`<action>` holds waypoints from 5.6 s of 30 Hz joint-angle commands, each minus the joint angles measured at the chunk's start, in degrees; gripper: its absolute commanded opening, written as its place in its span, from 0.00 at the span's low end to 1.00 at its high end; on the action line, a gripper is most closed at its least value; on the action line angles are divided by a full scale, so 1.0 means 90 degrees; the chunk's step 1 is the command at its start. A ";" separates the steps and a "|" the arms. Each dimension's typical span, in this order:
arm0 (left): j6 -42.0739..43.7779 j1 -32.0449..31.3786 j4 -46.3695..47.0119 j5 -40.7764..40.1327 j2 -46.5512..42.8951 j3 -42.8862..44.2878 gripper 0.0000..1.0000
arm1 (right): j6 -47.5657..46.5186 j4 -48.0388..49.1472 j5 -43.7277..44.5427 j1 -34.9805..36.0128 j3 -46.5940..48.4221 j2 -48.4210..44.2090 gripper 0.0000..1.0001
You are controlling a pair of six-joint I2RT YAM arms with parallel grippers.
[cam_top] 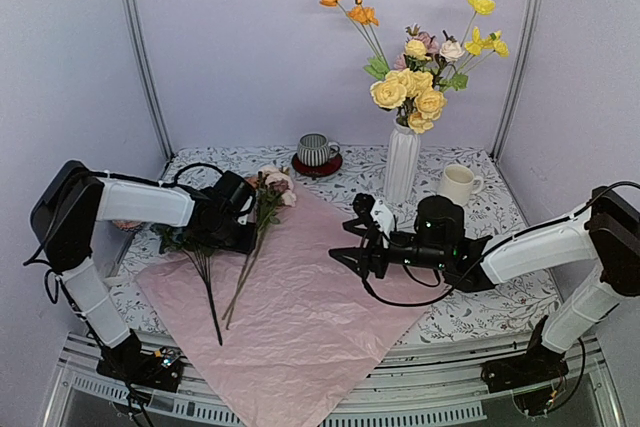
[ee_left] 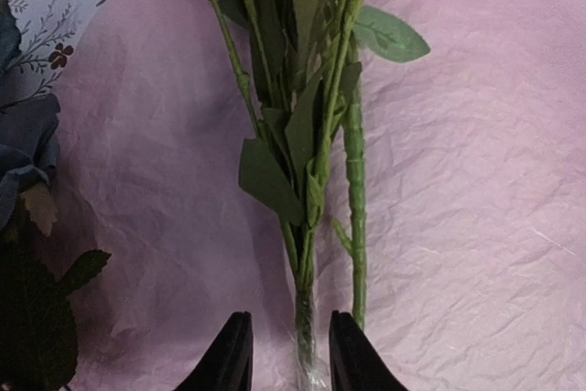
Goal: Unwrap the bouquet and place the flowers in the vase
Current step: Pick up the fake flower from the flattened wrapping paper, then pass from the left arm to the right, then place the fake flower in the vase.
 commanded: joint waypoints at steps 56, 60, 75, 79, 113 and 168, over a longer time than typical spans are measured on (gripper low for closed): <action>0.0399 -0.0976 0.4262 0.4669 -0.5982 -0.2767 0.00 | 0.2377 -0.0341 -0.0498 0.1286 0.2862 0.0632 0.60; 0.0556 -0.1140 0.4314 0.4751 -0.5927 -0.2774 0.00 | 0.2402 -0.0339 -0.0554 0.1365 0.3235 0.0903 0.54; 0.0762 -0.1285 0.4230 0.4640 -0.5915 -0.2736 0.00 | 0.2621 -0.0195 -0.1039 0.1381 0.3417 0.1213 0.37; 0.0773 -0.1293 0.4209 0.4631 -0.5898 -0.2736 0.00 | 0.2670 -0.0134 -0.1067 0.1378 0.3417 0.1201 0.30; 0.0742 -0.1382 0.4062 0.4405 -0.5767 -0.2638 0.48 | 0.2736 0.0255 -0.0659 0.1352 0.3047 0.0738 0.02; 0.1018 -0.1368 0.3361 0.2409 -0.5583 -0.2672 0.98 | -0.2596 -0.3905 0.2366 0.0459 0.5253 -0.1260 0.02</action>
